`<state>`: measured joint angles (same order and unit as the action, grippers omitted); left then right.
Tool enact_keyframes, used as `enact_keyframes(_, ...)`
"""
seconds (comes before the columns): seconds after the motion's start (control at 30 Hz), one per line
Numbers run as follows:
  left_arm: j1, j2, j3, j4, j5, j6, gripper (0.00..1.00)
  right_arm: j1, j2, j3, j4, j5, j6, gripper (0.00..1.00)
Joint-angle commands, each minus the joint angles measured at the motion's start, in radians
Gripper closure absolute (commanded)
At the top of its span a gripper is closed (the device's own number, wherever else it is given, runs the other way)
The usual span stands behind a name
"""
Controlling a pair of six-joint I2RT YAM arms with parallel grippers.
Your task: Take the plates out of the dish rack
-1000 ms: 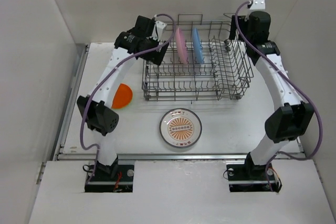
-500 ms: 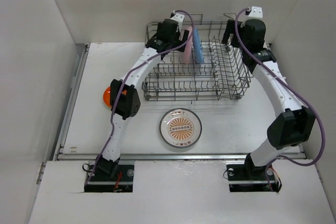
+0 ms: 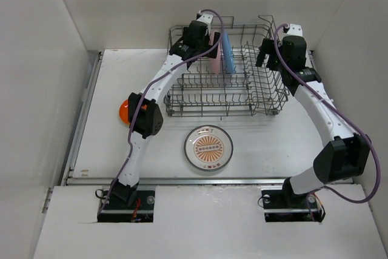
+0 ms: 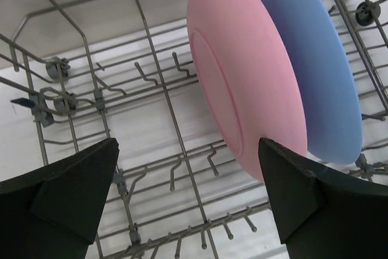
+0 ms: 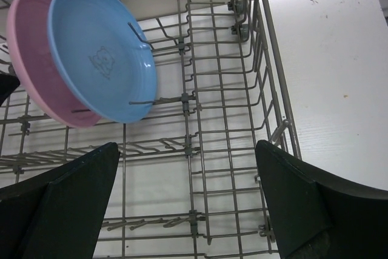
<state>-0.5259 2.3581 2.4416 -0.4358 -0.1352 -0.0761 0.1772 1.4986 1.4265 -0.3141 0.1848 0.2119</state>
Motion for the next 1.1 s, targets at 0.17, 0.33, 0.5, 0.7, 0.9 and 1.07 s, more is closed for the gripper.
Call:
enact_keyframes(0.17, -0.011, -0.095, 0.065, -0.046, 0.071, -0.067, 0.00, 0.001, -0.012, 0.026, 0.020, -0.042, 0.024, 0.00)
enact_keyframes(0.33, -0.022, -0.083, 0.123, -0.133, 0.057, -0.086, 0.00, 0.001, -0.044, -0.003, -0.013, -0.012, -0.015, 0.00)
enact_keyframes(0.5, -0.022, -0.083, 0.158, -0.195, 0.040, -0.086, 0.00, 0.001, -0.054, -0.021, -0.013, -0.001, -0.040, 0.00)
enact_keyframes(0.7, -0.042, -0.039, 0.065, -0.083, -0.130, -0.036, 0.00, 0.001, -0.044, -0.031, -0.013, -0.013, -0.040, 0.00)
enact_keyframes(0.9, -0.103, 0.016, 0.004, 0.132, -0.264, 0.137, 0.00, 0.001, -0.034, -0.008, -0.032, -0.022, -0.049, 0.00)
enact_keyframes(1.07, -0.115, 0.052, -0.006, 0.132, -0.375, 0.173, 0.33, 0.001, -0.049, -0.023, -0.045, -0.013, -0.059, 0.00)
